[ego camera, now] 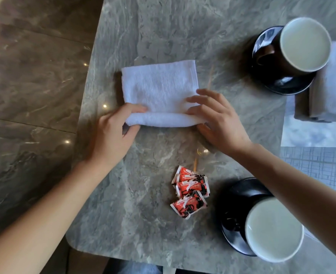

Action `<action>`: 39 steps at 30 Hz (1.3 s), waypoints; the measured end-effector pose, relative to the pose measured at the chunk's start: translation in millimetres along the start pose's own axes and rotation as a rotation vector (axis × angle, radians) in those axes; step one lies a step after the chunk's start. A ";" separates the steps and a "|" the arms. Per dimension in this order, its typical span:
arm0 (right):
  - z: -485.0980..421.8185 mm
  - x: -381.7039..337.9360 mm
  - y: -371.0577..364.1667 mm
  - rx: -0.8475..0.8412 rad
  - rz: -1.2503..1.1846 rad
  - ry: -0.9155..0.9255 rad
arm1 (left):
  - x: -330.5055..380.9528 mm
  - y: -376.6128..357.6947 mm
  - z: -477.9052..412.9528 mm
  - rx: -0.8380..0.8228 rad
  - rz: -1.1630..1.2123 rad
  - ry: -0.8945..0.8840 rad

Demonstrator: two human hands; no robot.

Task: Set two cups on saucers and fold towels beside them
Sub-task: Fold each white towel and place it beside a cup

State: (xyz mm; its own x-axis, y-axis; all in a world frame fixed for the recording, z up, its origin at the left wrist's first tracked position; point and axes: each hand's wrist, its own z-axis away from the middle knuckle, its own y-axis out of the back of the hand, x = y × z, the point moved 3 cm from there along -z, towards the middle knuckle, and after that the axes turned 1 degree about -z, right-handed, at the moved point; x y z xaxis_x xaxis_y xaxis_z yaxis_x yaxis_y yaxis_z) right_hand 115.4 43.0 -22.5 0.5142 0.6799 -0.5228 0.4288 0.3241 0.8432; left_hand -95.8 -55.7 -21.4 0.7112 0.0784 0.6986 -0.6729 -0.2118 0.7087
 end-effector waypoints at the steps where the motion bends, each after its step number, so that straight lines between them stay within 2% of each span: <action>1: -0.9 2.9 3.4 0.016 -0.012 0.022 | 0.6 1.6 1.3 0.002 0.009 0.028; 6: 2.0 12.8 15.5 0.042 -0.066 0.014 | 6.0 0.1 8.8 -0.018 0.041 0.098; 12: 4.8 12.0 19.2 0.032 -0.034 0.096 | 15.9 1.6 15.9 -0.041 -0.089 -0.073; 18: 8.3 9.7 14.9 0.034 -0.015 0.014 | 13.0 6.6 20.2 -0.089 -0.047 0.012; 22: -0.5 9.8 14.1 0.070 -0.089 -0.141 | 16.8 -3.4 22.4 -0.136 0.167 0.138; 30: -16.3 14.8 14.8 0.031 -0.073 -0.225 | 36.4 -31.1 40.7 -0.151 0.739 0.513; 35: -22.1 13.9 11.9 0.011 -0.025 -0.185 | 37.2 -38.8 49.4 -0.136 0.822 0.625; 39: -25.7 10.4 14.6 0.015 0.013 -0.121 | 32.2 -35.7 46.7 -0.099 0.702 0.543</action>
State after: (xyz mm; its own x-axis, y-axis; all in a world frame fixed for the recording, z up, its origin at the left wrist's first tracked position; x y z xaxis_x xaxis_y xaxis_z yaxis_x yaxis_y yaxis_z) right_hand 108.0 71.6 -12.4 0.6053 0.5990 -0.5242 0.4326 0.3053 0.8483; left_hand -39.4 -91.1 -28.8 -0.0494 0.4184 0.9069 -0.9495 -0.3014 0.0873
